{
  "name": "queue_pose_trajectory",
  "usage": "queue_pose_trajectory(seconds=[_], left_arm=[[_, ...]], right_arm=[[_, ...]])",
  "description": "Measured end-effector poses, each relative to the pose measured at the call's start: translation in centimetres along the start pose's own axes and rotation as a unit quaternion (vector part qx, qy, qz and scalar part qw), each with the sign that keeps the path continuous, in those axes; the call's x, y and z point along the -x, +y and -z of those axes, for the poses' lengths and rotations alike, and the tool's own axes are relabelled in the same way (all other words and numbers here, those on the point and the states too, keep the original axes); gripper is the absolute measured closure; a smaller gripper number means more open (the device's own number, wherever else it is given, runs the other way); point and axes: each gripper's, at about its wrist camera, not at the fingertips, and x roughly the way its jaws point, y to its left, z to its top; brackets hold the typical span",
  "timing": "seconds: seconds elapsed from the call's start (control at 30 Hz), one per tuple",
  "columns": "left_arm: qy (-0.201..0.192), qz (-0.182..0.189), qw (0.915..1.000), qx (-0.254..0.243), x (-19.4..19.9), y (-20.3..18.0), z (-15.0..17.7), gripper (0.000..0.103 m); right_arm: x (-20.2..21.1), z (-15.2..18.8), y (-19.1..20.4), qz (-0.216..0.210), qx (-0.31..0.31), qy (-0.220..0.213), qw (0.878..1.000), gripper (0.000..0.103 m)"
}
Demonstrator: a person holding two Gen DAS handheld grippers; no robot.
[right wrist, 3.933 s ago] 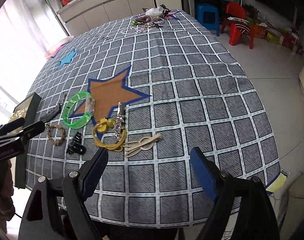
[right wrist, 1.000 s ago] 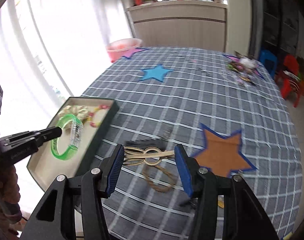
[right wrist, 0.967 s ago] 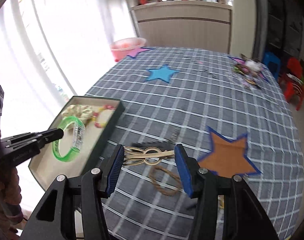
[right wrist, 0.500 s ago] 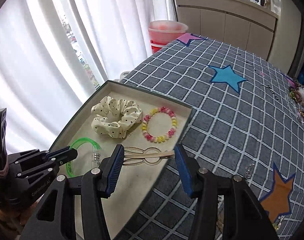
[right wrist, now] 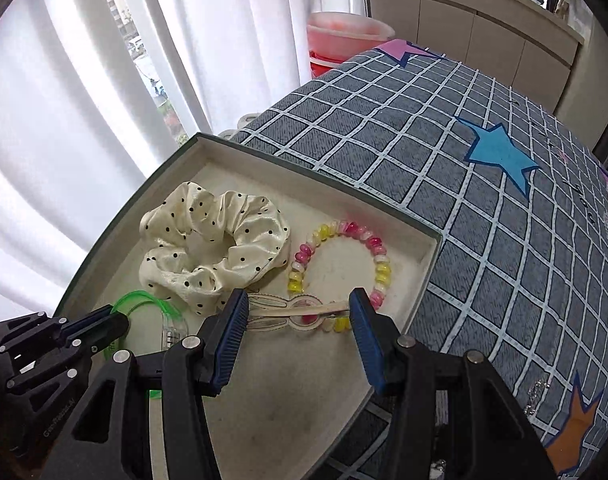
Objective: Organize jewelry
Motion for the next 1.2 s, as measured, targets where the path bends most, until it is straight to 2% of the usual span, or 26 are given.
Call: queue_pose_trajectory(seconds=[0.4, 0.5, 0.53, 0.73, 1.2], left_arm=[[-0.004, -0.023, 0.9995, -0.020, -0.2, -1.0, -0.3, 0.088], [-0.001, -0.023, 0.9996, -0.018, -0.2, -1.0, -0.3, 0.088], [-0.001, -0.024, 0.9995, -0.019, -0.2, -1.0, -0.3, 0.088], [-0.008, -0.031, 0.9991, -0.027, 0.4, -1.6, -0.2, 0.088], [-0.026, -0.040, 0.9982, -0.037, 1.8, -2.3, -0.5, 0.088]], right_arm=[[-1.7, -0.3, 0.2, 0.009, 0.020, 0.014, 1.000, 0.045], [-1.7, -0.5, 0.3, 0.005, 0.018, 0.014, 1.000, 0.036], [-1.6, -0.5, 0.3, 0.005, 0.016, 0.013, 1.000, 0.030], [0.5, -1.0, -0.6, -0.008, -0.013, -0.010, 1.000, 0.023], [5.2, 0.6, -4.0, -0.019, -0.075, -0.040, 0.996, 0.022]])
